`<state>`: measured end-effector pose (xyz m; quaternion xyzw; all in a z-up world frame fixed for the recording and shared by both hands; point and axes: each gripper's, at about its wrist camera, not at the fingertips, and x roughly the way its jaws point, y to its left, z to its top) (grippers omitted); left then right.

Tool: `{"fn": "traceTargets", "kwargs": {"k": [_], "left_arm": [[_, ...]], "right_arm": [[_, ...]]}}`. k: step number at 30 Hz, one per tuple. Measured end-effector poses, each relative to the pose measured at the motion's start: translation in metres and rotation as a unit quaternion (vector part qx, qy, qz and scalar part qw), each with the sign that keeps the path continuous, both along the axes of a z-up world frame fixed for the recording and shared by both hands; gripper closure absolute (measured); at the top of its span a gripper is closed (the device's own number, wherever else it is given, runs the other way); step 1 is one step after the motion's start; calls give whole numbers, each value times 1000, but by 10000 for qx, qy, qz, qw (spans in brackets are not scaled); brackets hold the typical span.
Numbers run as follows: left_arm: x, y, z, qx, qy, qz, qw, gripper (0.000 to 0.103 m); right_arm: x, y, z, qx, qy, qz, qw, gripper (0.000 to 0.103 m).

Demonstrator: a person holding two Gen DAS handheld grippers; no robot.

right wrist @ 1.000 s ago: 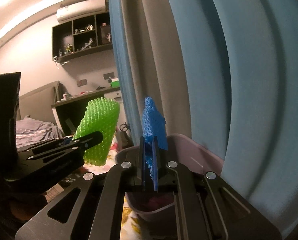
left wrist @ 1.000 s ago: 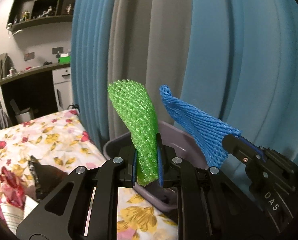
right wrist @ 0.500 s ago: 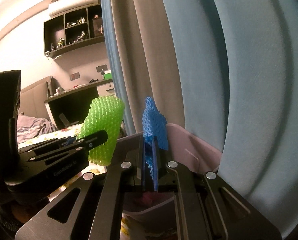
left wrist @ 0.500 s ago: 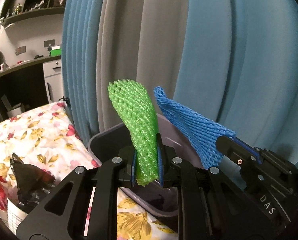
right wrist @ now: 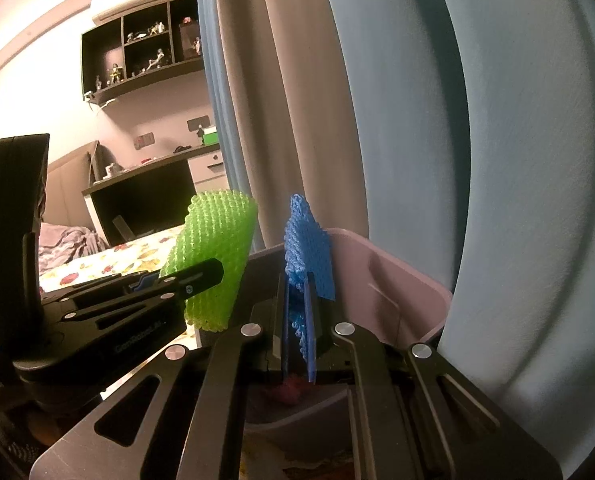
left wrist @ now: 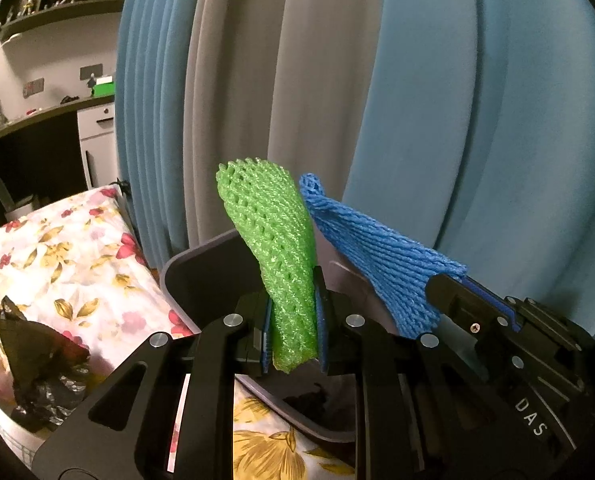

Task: Collect trash
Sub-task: 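Carry both foam nets over the grey bin and open both tools, then move both tools back from the bin toward the remaining cups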

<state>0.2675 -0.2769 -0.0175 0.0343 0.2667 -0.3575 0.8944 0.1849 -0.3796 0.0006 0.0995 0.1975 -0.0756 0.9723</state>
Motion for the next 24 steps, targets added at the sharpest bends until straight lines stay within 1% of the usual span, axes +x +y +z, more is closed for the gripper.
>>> {"fn": "traceTargets", "kwargs": {"k": [9,12,14,15,16,17,18,19,20,21,23,24], "left_arm": [[4,-4,-5,-40,85,-55,9999,86],[5,-3,-7,-74,142,-102,9998,85],[7,-2,-9,-118,221,-119,9996,82],[9,-1,-11,-143,282,-120,9994,81],[11,0,-12,-181,359,-130,9991,78],[12,1,-13,-206,405,-137,9989,71],[13,2,-14,-247,447,-131,9986,66],[14,3,-15,-298,459,-103,9985,53],[13,4,-15,-334,462,-81,9983,46],[14,6,-16,-388,473,-72,9981,44],[14,10,-16,-428,505,-20,9978,33],[14,12,-16,-460,519,32,9976,29]], "right_arm": [[5,1,-5,-17,74,-21,10000,94],[5,0,-6,-18,87,-34,10000,86],[5,0,-6,-9,84,-26,10000,75],[5,0,-7,-16,85,-47,10000,73],[4,0,-7,-38,82,-71,9999,71],[4,-1,-7,-51,78,-88,9999,69],[3,-1,-7,-60,74,-109,9999,68],[3,-2,-7,-68,74,-133,9999,66],[2,-2,-8,-72,72,-152,9998,65],[1,-3,-8,-71,65,-171,9998,64],[-2,-5,-8,-49,53,-205,9998,61],[-3,-5,-9,-41,51,-217,9997,61]]}}
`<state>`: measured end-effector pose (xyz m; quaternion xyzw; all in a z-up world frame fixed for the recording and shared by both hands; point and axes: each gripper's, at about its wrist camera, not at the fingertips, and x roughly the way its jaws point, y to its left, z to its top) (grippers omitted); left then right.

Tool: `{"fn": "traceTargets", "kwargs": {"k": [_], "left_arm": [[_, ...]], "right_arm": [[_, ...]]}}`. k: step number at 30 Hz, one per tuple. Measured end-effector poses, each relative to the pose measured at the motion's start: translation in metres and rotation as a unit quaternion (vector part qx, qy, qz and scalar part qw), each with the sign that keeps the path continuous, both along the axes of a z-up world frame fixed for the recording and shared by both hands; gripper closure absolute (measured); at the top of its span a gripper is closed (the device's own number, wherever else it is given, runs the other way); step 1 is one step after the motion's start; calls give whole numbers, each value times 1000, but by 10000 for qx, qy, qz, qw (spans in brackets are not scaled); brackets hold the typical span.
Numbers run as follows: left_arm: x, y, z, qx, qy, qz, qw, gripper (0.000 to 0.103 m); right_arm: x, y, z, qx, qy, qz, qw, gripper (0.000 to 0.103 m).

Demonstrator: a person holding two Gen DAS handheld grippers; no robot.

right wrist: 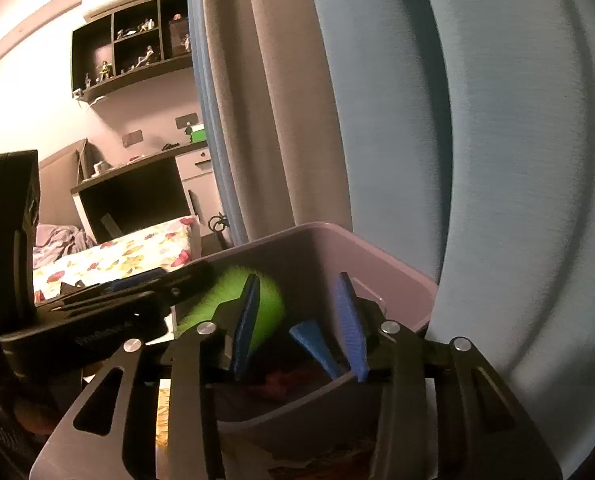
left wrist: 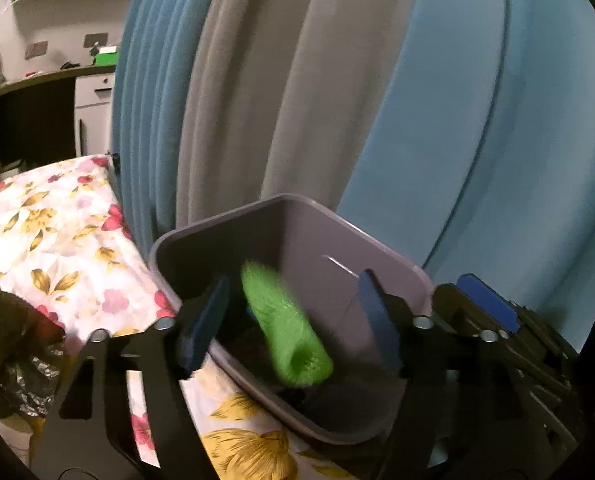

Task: Collect trash
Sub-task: 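Move both tools back from the bin toward the remaining cups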

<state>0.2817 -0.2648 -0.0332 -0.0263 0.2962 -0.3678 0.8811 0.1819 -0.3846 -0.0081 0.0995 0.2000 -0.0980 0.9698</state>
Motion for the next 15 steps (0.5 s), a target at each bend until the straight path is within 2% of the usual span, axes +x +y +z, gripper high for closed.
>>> {"fn": "traceTargets", "kwargs": {"k": [2,6,11,15], "left_arm": [[0,7,1,-75,40,121,9999,20],[-5,23,5,-51,1,429,9991,15],[-28,48,12,273,-288,939,9948,7],[-53,76,19,498,-529,1305,9888,6]], "right_arm": [[-3,0,-1,9,-2,-32,10000,58],[-10,3,0,-32,-23,-56,10000,52],[-23,13,5,-63,-122,-16,9999,31],[-36,26,11,-124,-189,46,9997,21]]}}
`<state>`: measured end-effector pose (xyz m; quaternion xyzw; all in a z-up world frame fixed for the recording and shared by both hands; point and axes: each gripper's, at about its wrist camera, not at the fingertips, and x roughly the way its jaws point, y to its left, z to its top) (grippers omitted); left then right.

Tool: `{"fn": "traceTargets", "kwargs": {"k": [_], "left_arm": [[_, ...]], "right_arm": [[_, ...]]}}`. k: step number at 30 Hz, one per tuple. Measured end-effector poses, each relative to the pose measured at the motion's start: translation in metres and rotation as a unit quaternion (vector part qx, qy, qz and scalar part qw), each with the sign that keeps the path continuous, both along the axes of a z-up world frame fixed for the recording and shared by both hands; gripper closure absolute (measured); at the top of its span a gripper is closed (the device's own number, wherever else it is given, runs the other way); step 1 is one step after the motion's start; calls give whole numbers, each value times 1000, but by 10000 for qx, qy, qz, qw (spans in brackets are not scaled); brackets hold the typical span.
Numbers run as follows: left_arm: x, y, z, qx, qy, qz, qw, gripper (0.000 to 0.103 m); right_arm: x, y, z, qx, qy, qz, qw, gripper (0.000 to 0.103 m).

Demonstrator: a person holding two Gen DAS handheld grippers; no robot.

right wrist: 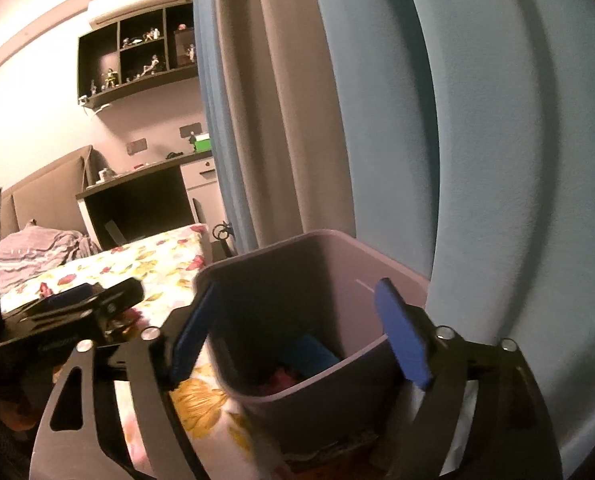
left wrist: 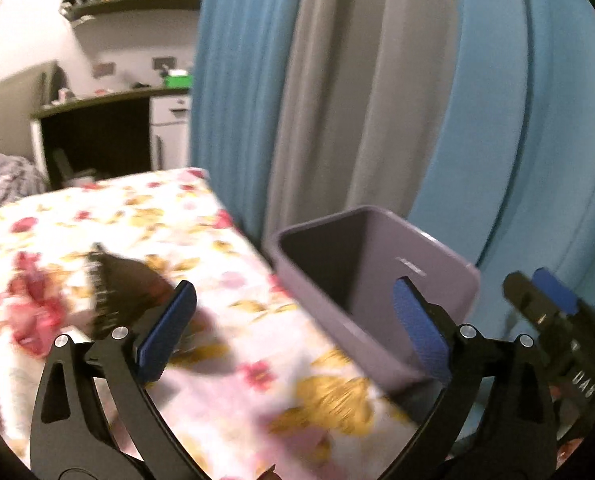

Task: Collect trash
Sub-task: 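Move both tools back from the bin toward the remaining cups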

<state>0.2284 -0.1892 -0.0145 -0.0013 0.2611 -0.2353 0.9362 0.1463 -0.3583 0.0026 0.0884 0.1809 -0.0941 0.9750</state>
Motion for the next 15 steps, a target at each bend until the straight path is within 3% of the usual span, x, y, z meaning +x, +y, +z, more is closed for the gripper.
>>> {"fn": "traceTargets", "kwargs": {"k": [9,15], "left_arm": [[-54,83,17,145,-163,984,9949,6],[-93,151,16,249,-151,1685,9853,6]], "right_arm": [[-28,51,12,-109,-136,531,9984,16],[-44,94,11,-134,-132,1016,9946,16]]}}
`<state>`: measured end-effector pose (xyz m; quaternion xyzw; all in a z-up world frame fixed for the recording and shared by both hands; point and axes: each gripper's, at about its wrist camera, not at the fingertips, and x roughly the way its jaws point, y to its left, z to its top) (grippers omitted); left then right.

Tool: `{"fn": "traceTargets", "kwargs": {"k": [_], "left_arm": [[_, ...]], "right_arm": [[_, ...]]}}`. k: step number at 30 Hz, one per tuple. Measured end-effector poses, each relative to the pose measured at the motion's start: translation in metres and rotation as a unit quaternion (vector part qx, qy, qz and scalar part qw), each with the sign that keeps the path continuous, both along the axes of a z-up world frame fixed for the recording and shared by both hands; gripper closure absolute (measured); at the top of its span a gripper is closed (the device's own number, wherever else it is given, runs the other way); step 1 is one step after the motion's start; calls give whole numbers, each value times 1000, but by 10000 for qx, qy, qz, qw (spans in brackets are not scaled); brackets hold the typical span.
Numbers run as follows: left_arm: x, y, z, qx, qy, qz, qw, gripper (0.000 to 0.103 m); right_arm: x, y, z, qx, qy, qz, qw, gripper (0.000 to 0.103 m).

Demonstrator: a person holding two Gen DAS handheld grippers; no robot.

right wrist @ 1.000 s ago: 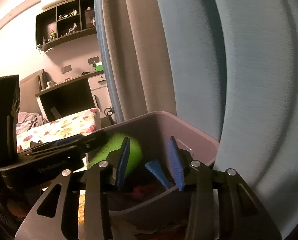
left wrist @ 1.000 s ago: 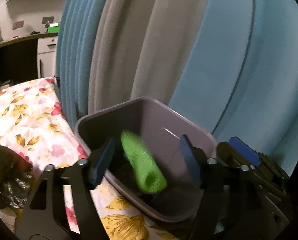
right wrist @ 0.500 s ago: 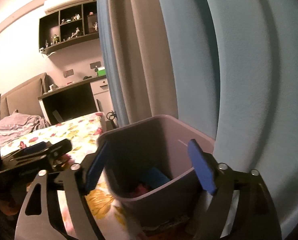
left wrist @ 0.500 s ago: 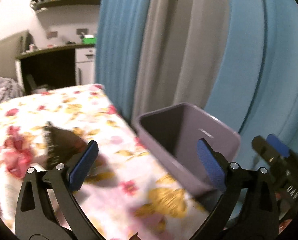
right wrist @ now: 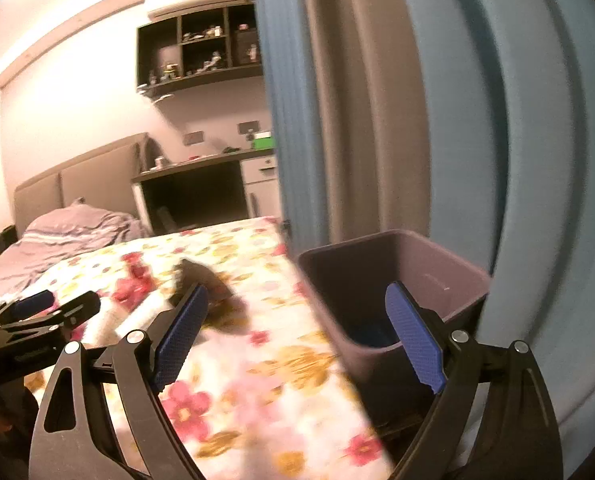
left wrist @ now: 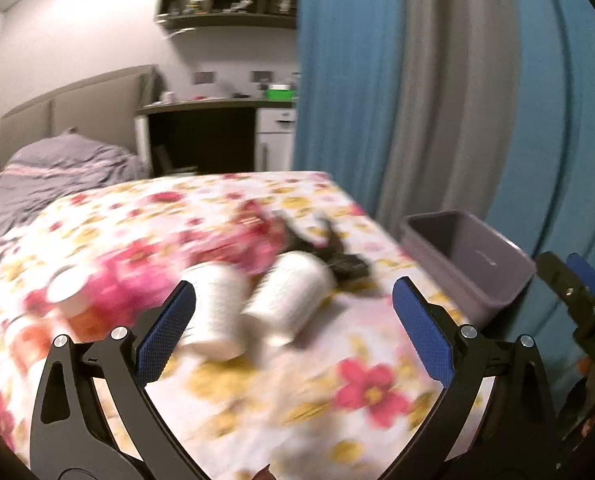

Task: Collect trash
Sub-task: 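Move both tools back from the bin toward the remaining cups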

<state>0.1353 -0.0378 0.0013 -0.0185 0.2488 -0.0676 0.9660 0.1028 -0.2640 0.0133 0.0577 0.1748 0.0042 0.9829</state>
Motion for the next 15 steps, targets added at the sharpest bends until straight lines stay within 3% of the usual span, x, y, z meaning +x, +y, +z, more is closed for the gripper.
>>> {"fn": "traceTargets", "kwargs": {"k": [7,15], "left_arm": [[-46,84,-7,-135,59,790,9968,6],[-79,159,-5,-296,23,1694,9851,6]], "right_arm": [[-14,63,-4,-16,79,667,9977,16],[-13,138,-12,-50,276,1533,9878,16]]}}
